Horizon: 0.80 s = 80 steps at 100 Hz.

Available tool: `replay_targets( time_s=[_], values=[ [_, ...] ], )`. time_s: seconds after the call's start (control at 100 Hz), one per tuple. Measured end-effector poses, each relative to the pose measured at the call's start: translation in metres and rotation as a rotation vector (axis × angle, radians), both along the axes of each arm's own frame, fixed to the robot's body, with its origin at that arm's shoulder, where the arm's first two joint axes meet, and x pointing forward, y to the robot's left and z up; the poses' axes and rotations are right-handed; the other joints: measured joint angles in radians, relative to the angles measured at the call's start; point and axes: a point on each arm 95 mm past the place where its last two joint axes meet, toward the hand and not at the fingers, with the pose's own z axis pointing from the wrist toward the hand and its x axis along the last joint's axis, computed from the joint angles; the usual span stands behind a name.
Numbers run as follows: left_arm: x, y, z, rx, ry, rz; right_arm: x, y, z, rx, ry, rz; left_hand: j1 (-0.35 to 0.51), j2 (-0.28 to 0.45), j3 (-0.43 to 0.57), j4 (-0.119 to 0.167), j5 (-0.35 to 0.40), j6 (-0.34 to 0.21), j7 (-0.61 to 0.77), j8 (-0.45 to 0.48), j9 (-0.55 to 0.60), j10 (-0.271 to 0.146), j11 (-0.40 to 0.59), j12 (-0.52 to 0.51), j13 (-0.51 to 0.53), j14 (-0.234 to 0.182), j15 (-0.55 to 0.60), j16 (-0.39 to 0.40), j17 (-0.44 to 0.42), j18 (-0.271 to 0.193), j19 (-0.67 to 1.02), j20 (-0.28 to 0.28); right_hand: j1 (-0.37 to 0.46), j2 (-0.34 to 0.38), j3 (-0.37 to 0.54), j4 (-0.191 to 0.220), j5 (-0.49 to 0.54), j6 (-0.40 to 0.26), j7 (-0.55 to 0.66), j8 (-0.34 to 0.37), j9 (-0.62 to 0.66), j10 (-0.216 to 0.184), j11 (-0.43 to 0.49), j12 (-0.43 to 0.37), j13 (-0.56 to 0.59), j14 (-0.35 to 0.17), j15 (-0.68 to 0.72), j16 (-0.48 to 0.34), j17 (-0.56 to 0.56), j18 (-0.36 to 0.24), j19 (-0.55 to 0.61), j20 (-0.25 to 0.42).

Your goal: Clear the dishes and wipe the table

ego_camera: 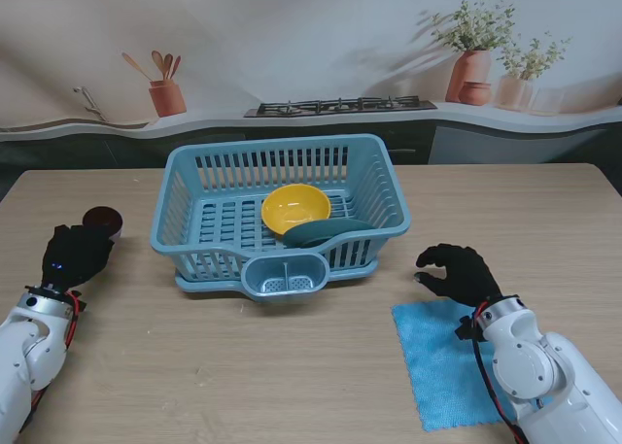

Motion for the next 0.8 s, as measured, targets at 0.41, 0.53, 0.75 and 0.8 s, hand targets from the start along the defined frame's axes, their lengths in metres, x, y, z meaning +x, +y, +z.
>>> replay_targets(
  time_s=[0.41,0.53,0.75,0.8],
  values=[
    [0.004,-0.005,0.03,-0.025,0.004,-0.05,0.0,-0.003,0.003,0.01,-0.017,0.006,-0.019,0.0,0.009,-0.009,-0.012,0.001,0.027,0.076,-0.002,-0.001,0.057,0.01,0.042,-0.011,0.093,0.057,0.062,0.001,0.077,0.028,0.0,0.0,0.0,0.0,0.0,0.0,0.0,0.0,0.0,0.0,0.0,0.0,0.0,0.0,0.0,0.0,-0.001,0.0,0.0,0.0],
    [0.005,-0.007,0.038,-0.043,0.006,-0.069,0.001,-0.005,0.005,0.013,-0.026,0.009,-0.02,0.0,0.009,-0.009,-0.022,0.001,0.037,0.081,-0.003,-0.002,0.062,0.01,0.044,-0.011,0.102,0.059,0.066,0.001,0.085,0.032,0.0,0.0,0.0,0.0,0.0,0.0,0.0,0.0,0.0,0.0,0.0,0.0,0.0,0.0,0.0,0.0,-0.001,0.0,0.0,0.0],
    [0.009,-0.014,0.053,-0.052,0.014,-0.092,0.0,-0.008,0.011,0.025,-0.048,0.019,-0.02,0.0,0.009,-0.01,-0.022,0.003,0.043,0.092,-0.003,-0.002,0.069,0.01,0.056,-0.013,0.124,0.07,0.082,0.001,0.1,0.045,0.0,0.0,0.0,0.0,0.0,0.0,0.0,0.0,0.0,0.0,0.0,0.0,0.0,0.0,0.0,0.0,0.0,0.0,0.0,0.0],
    [0.01,-0.015,0.056,-0.057,0.014,-0.095,0.0,-0.008,0.012,0.029,-0.051,0.021,-0.02,0.0,0.009,-0.02,-0.022,0.003,0.045,0.093,-0.003,-0.002,0.071,0.011,0.057,-0.014,0.126,0.07,0.083,0.001,0.101,0.045,0.0,0.001,0.0,0.0,0.0,0.0,0.0,0.0,0.0,0.0,0.0,0.0,0.0,0.0,0.0,0.0,0.008,0.0,0.0,0.0]
  ],
)
